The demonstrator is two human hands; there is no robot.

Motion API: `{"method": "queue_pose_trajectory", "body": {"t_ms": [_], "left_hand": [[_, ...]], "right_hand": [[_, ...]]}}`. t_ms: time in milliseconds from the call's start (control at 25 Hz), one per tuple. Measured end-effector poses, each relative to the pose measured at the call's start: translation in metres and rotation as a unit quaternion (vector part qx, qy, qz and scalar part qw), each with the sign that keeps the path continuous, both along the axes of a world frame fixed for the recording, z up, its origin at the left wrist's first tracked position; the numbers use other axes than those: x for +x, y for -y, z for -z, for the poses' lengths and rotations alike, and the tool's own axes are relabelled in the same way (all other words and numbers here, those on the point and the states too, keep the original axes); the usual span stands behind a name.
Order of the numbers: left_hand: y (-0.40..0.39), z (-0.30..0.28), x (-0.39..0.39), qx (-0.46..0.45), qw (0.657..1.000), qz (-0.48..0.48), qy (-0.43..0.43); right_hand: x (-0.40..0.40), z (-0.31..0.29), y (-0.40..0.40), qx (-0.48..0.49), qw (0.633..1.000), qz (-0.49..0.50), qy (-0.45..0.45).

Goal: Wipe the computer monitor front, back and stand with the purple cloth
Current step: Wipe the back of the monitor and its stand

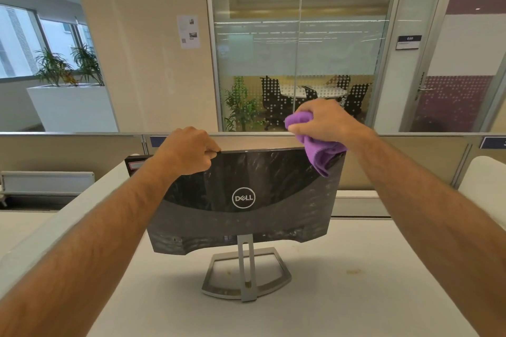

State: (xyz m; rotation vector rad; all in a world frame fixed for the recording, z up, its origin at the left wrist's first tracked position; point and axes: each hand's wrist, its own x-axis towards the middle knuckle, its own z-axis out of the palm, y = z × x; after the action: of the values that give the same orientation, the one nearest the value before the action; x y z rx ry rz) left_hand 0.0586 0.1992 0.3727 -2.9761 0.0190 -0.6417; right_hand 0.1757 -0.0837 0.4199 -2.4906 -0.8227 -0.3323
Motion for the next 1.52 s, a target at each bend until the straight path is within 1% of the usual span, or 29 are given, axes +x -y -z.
{"method": "queue_pose_trajectory", "body": {"t_ms": [40,80,120,200,240,320,400,440,480,520,560,600,640,680,760,840,920,960,1000,1080,1120,1160,1240,1280,1320,1400,1440,1480,1520], "left_hand": [[0.001,0.003,-0.003,0.013,1.000,0.000,0.018],[0.003,0.005,-0.006,0.018,0.999,0.000,0.035],[0.005,0.008,-0.008,0.015,0.999,-0.002,0.049],[0.008,0.014,-0.012,0.003,0.997,-0.012,0.072],[0.010,0.016,-0.013,-0.003,0.997,-0.016,0.078],[0.011,0.017,-0.015,-0.014,0.996,-0.018,0.088],[0.011,0.017,-0.017,-0.017,0.996,-0.022,0.089],[0.011,0.018,-0.018,-0.011,0.996,-0.022,0.086],[0.010,0.019,-0.021,-0.009,0.997,-0.017,0.080],[0.007,0.020,-0.023,-0.018,0.997,-0.006,0.077],[0.002,0.021,-0.026,-0.043,0.996,0.005,0.084],[-0.006,0.022,-0.031,-0.073,0.992,0.010,0.104],[-0.017,0.024,-0.036,-0.099,0.986,0.007,0.138],[-0.031,0.028,-0.041,-0.115,0.977,-0.010,0.177],[-0.060,0.036,-0.052,-0.140,0.958,-0.062,0.241],[-0.082,0.047,-0.060,-0.163,0.945,-0.103,0.265],[-0.091,0.055,-0.064,-0.183,0.937,-0.112,0.274],[-0.092,0.057,-0.066,-0.189,0.934,-0.107,0.283],[-0.093,0.059,-0.067,-0.194,0.931,-0.097,0.293],[-0.096,0.063,-0.070,-0.191,0.929,-0.070,0.308],[-0.098,0.066,-0.072,-0.180,0.932,-0.058,0.309],[-0.100,0.069,-0.073,-0.162,0.937,-0.048,0.306],[-0.105,0.073,-0.074,-0.109,0.948,-0.034,0.296],[-0.107,0.075,-0.075,-0.085,0.952,-0.028,0.291],[-0.108,0.076,-0.075,-0.068,0.955,-0.026,0.287],[-0.109,0.076,-0.075,-0.053,0.957,-0.030,0.283],[-0.109,0.076,-0.075,-0.052,0.957,-0.032,0.284],[-0.109,0.076,-0.075,-0.053,0.957,-0.032,0.284],[-0.108,0.077,-0.075,-0.054,0.957,-0.032,0.284]], "right_hand": [[0.004,0.001,-0.001,0.004,0.997,0.030,0.066],[0.009,0.004,-0.001,-0.015,0.993,0.050,0.107],[0.012,0.009,0.000,-0.053,0.989,0.063,0.119],[0.019,0.024,0.011,-0.142,0.979,0.091,0.114],[0.024,0.032,0.021,-0.166,0.973,0.111,0.113],[0.035,0.045,0.042,-0.143,0.973,0.154,0.097],[0.045,0.053,0.063,-0.060,0.979,0.192,0.023],[0.048,0.057,0.074,0.012,0.977,0.209,-0.025],[0.052,0.063,0.085,0.110,0.967,0.222,-0.066],[0.051,0.071,0.093,0.222,0.943,0.230,-0.095],[0.047,0.080,0.099,0.330,0.908,0.233,-0.111],[0.042,0.091,0.100,0.418,0.869,0.235,-0.119],[0.035,0.103,0.099,0.474,0.841,0.241,-0.104],[0.029,0.116,0.095,0.502,0.826,0.247,-0.067],[0.018,0.138,0.083,0.502,0.830,0.238,0.053],[0.014,0.153,0.066,0.451,0.855,0.185,0.177],[0.015,0.164,0.052,0.369,0.883,0.129,0.258],[0.016,0.167,0.046,0.339,0.892,0.116,0.275],[0.018,0.169,0.042,0.331,0.895,0.117,0.276],[0.018,0.172,0.033,0.373,0.889,0.149,0.221],[0.019,0.175,0.028,0.375,0.891,0.160,0.201],[0.017,0.180,0.024,0.341,0.902,0.160,0.211],[0.015,0.195,0.021,0.199,0.930,0.108,0.290],[0.017,0.199,0.023,0.156,0.931,0.081,0.320],[0.020,0.200,0.026,0.161,0.927,0.085,0.327],[0.024,0.196,0.026,0.286,0.909,0.157,0.259],[0.023,0.192,0.023,0.327,0.900,0.181,0.222],[0.019,0.189,0.017,0.327,0.901,0.179,0.223],[0.016,0.189,0.013,0.276,0.911,0.150,0.267]]}}
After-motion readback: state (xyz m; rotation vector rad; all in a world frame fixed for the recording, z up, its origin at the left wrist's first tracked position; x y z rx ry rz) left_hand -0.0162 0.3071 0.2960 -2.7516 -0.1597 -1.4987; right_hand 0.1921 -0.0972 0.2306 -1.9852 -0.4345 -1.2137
